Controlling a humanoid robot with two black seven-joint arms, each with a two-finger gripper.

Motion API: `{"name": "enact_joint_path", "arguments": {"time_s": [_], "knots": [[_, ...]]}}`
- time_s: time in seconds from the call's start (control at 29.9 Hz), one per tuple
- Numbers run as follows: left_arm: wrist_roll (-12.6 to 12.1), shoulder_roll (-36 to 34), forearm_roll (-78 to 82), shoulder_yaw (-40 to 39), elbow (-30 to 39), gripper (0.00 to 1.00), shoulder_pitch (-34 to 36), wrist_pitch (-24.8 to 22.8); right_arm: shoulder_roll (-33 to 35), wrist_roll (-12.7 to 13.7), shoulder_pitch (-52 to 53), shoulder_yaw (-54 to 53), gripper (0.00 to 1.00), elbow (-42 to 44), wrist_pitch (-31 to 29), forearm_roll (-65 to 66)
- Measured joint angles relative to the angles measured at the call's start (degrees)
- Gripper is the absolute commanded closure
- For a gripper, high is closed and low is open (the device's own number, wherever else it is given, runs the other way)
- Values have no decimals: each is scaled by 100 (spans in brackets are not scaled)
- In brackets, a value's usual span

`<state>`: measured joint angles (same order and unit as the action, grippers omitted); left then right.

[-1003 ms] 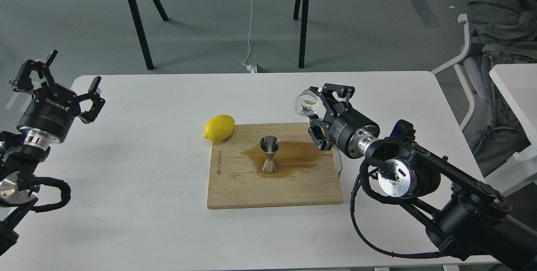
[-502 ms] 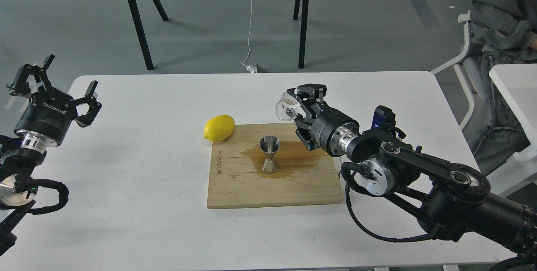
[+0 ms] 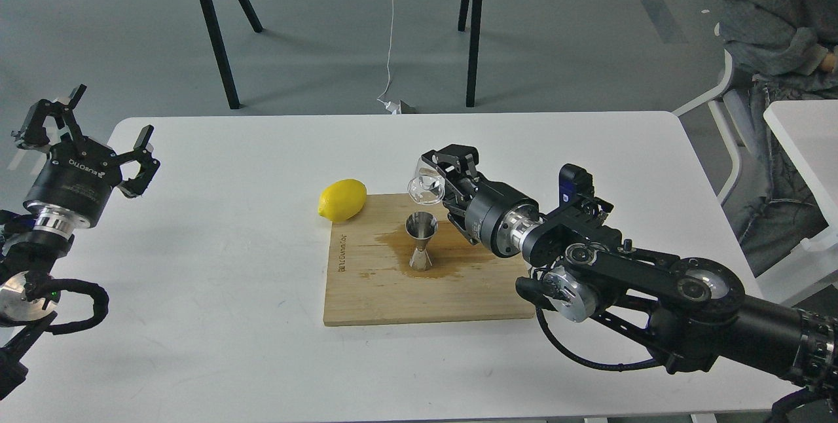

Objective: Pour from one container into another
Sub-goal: 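Tilt the clear glass with the right gripper to pour into the jigger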

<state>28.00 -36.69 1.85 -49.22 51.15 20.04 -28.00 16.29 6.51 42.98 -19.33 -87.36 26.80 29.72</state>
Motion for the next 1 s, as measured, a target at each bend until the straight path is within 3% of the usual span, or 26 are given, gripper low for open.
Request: {"name": "enact_joint_path", "arguments": {"time_s": [1.0], "knots": [[0, 32, 6, 6, 0, 1, -1, 0, 228, -2, 448, 729, 58, 8, 45, 1088]]}}
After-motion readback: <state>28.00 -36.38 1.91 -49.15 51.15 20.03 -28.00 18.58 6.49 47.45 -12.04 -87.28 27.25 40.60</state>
